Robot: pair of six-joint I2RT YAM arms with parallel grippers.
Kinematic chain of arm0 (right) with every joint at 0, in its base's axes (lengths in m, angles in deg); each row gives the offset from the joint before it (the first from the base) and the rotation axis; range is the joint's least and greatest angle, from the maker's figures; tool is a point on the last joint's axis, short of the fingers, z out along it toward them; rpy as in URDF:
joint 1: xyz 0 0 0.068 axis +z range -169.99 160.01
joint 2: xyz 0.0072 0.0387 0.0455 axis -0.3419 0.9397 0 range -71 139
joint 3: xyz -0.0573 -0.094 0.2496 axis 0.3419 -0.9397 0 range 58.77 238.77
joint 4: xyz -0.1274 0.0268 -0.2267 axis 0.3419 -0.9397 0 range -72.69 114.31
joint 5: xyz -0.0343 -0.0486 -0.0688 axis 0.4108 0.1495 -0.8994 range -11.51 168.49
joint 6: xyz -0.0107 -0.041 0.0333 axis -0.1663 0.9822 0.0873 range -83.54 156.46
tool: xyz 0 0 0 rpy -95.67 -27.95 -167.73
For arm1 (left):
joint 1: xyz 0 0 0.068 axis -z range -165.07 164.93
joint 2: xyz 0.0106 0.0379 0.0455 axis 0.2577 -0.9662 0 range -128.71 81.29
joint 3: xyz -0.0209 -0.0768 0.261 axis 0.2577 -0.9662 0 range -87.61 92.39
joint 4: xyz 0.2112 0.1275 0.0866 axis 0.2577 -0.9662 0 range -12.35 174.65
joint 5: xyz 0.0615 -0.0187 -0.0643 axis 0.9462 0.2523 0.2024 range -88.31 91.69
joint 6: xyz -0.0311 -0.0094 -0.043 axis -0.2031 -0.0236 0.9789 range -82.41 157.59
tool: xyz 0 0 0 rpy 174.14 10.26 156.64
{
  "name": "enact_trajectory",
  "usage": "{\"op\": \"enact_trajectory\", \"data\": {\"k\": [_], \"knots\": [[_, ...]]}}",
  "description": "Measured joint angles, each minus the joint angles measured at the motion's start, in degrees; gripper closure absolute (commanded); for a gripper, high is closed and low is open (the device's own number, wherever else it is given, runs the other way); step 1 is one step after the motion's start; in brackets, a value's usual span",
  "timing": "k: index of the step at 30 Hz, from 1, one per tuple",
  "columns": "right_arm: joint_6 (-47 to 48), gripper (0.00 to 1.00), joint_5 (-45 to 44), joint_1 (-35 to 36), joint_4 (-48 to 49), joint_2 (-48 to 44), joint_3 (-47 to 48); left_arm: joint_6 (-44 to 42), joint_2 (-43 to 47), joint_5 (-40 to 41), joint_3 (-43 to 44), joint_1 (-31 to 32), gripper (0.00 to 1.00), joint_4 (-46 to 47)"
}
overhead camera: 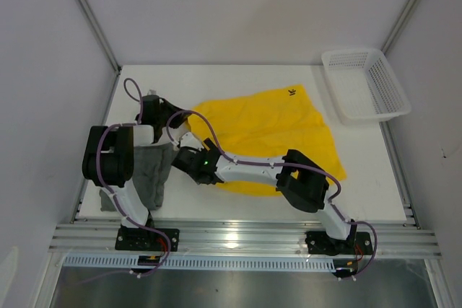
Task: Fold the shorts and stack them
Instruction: Flatten the shorts out
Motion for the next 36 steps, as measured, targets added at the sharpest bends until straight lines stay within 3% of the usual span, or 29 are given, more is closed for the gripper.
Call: {"op": "enact_trajectory", "data": {"k": [7,29,36], "knots": [[-1.81,0.30,-8.46,1.11,-4.35,1.14,0.83,-0.24,1.38,0.22,-0.07,0.00,1.00,-1.66],[-14.71,0.35,-17.05,7.85,-20.15,-1.79,-7.87,-1.75,2.95,3.50,-0.02,0.11,1.00,-6.08],[-13.49,0.30,-16.26,7.65,-16.13,-4.81,-10.32,-1.84,3.74,3.52,0.04,0.11,1.00,-6.45]]}}
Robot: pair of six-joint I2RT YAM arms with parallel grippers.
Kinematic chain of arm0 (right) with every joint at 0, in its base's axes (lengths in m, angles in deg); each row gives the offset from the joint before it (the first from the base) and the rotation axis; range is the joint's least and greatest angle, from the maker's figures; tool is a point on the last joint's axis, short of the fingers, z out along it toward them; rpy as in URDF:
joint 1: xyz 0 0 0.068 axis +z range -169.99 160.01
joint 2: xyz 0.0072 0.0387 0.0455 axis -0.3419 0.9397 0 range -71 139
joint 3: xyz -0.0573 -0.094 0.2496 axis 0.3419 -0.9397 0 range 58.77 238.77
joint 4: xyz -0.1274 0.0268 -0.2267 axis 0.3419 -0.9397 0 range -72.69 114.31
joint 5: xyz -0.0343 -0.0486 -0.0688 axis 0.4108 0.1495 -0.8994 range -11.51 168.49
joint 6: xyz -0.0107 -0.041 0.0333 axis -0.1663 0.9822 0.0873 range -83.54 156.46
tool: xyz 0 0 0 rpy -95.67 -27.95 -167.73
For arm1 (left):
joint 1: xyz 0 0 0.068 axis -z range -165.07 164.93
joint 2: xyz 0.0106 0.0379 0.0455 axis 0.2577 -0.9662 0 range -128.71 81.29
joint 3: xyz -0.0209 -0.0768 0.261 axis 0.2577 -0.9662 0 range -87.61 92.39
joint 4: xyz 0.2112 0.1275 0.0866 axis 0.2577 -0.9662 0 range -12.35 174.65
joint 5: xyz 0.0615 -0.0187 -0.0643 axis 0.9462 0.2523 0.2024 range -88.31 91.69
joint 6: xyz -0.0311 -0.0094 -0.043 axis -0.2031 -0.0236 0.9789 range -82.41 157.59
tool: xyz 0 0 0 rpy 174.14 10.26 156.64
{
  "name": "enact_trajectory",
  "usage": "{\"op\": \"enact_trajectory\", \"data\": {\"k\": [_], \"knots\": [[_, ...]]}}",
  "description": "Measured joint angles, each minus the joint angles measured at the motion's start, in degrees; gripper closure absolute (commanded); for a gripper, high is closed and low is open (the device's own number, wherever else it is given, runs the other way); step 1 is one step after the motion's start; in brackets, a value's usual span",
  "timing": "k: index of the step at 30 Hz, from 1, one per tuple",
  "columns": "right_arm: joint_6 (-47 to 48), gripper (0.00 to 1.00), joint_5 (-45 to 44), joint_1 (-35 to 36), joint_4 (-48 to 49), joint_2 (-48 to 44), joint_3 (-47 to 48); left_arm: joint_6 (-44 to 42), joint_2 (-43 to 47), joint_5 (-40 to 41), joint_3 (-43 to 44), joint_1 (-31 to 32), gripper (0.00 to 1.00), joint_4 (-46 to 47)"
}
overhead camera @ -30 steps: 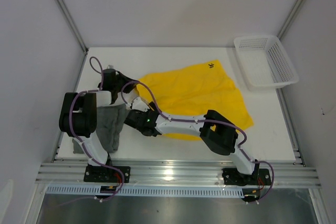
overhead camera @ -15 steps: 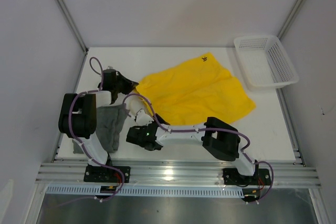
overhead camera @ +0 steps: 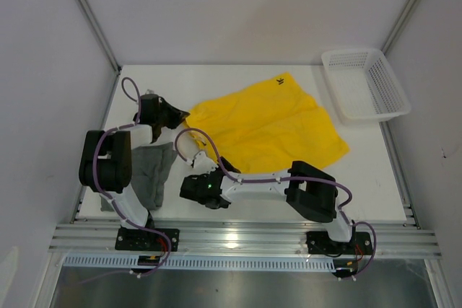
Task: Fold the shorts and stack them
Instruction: Flatten the shorts out
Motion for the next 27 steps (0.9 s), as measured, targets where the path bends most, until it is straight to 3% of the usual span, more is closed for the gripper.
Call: {"op": "enact_trajectory", "data": {"k": [10,27], "knots": [[5.75,0.27,2.05,-0.39,8.20,-1.46,5.27,-0.39,0.42,0.00,-0.09,0.00,1.00,-0.33],[11.78,0.28,-1.77,-4.15,17.68,6.43,7.04,0.07,1.01,-0.50,-2.29,0.00,1.00,-0.55]]}}
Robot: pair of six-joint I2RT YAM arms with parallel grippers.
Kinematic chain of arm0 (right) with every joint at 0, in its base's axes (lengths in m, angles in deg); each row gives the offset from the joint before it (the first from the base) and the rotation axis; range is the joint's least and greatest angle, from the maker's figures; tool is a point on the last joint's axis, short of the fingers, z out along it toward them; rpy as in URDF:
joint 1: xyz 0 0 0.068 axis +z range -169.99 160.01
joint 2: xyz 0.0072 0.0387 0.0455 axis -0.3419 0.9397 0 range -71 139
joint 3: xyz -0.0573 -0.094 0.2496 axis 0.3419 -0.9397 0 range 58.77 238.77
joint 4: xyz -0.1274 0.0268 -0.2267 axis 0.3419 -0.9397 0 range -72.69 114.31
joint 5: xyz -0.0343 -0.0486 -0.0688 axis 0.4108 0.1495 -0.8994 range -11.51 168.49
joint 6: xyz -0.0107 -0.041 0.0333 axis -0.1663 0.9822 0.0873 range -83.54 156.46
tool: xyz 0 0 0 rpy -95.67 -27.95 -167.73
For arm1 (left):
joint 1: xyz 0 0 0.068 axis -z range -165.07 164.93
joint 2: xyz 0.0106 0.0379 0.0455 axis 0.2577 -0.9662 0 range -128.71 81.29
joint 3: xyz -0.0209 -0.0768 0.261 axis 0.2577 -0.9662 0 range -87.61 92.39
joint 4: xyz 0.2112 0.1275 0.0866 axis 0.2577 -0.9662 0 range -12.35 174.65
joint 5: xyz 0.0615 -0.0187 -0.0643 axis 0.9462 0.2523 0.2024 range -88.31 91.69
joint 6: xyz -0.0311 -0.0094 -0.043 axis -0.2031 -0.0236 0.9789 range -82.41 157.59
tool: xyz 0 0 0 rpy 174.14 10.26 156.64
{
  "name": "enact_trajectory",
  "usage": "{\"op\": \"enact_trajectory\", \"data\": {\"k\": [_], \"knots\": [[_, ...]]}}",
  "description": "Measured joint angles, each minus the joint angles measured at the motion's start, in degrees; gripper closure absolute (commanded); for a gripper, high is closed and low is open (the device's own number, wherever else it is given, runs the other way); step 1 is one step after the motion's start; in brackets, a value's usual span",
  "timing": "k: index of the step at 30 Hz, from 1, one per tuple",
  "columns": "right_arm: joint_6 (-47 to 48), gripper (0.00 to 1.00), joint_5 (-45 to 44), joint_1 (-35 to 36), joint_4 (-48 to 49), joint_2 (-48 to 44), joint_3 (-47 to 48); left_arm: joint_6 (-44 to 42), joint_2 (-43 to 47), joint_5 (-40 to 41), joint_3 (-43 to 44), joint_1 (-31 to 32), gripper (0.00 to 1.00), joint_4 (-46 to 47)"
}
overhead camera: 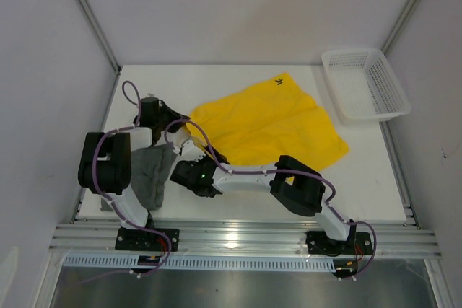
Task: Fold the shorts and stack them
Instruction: Flatten the shorts out
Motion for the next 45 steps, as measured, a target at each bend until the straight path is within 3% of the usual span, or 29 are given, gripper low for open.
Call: {"op": "enact_trajectory", "data": {"k": [12,23,31,38,43,45], "knots": [[-2.86,0.30,-5.29,0.50,-8.74,0.22,-0.79,0.11,0.48,-0.07,-0.02,0.00,1.00,-0.26],[-15.87,0.37,-6.47,2.95,-24.06,0.22,-3.82,0.04,0.48,-0.02,0.00,0.04,1.00,-2.34],[-22.80,0.48,-9.97,1.68,-26.47,-1.73,-12.44,-0.94,0.48,-0.13,0.00,0.83,1.00,-4.72],[-25.42,0.51,-11.19,0.57,-26.45,-3.93,-15.63,-2.64,0.48,-0.09,1.38,0.90,1.00,-7.87],[-27.08,0.62,-11.93,0.35,-25.16,-5.22,-18.49,-3.30,0.46,-1.16,2.43,0.74,1.00,-10.34],[-27.45,0.80,-12.24,0.24,-24.74,-5.42,-19.12,-3.89,0.42,-2.03,2.78,0.24,1.00,-11.21]]}}
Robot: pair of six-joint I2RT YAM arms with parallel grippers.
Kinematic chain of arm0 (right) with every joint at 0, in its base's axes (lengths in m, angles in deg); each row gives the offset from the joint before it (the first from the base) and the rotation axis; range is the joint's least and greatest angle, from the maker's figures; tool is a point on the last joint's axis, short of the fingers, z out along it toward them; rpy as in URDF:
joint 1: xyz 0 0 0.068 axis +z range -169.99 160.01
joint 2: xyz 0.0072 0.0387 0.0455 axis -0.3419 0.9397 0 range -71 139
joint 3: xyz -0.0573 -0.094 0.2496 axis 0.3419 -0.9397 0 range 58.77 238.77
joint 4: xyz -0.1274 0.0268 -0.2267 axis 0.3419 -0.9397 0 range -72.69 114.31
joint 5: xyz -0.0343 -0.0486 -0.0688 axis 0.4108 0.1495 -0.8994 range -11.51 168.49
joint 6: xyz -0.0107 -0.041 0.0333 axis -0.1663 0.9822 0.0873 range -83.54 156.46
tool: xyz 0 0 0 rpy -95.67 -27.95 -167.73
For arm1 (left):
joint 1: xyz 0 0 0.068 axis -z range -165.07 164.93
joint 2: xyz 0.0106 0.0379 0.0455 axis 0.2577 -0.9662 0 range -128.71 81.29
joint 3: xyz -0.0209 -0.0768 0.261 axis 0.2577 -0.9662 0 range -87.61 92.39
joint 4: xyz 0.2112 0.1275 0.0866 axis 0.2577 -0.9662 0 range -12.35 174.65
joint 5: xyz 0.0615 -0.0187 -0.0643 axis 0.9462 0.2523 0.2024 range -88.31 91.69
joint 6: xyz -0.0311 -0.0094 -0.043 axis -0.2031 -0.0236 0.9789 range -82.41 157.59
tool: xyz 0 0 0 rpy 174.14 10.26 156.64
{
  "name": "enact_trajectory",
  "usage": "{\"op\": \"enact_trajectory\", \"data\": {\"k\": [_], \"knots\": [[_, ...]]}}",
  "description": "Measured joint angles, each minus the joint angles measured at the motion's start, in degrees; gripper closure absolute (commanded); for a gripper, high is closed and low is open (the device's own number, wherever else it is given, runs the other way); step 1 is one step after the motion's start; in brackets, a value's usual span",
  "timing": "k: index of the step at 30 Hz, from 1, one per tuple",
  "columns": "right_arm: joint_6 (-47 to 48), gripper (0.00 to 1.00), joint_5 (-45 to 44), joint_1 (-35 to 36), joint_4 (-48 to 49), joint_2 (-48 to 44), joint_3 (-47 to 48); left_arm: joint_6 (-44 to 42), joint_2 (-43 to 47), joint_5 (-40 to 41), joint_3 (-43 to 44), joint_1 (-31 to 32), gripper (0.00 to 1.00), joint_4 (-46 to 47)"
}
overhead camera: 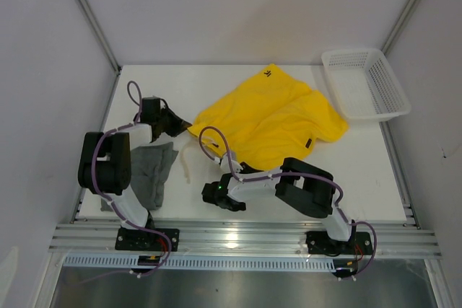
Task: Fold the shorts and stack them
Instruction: Flatten the shorts out
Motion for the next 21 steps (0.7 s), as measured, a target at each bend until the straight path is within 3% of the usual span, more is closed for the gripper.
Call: {"op": "enact_trajectory", "data": {"k": [3,21], "knots": [[-0.42,1.00,-0.28,0.02,1.03,-0.11,-0.74,-0.55,-0.66,-1.33,1.33,-0.79,1.00,-1.73],[-2.49,1.00,-0.22,2.84,0.39,1.92,0.26,-2.01,-4.79,-3.63,3.52,-1.18,1.00,-0.98]]}}
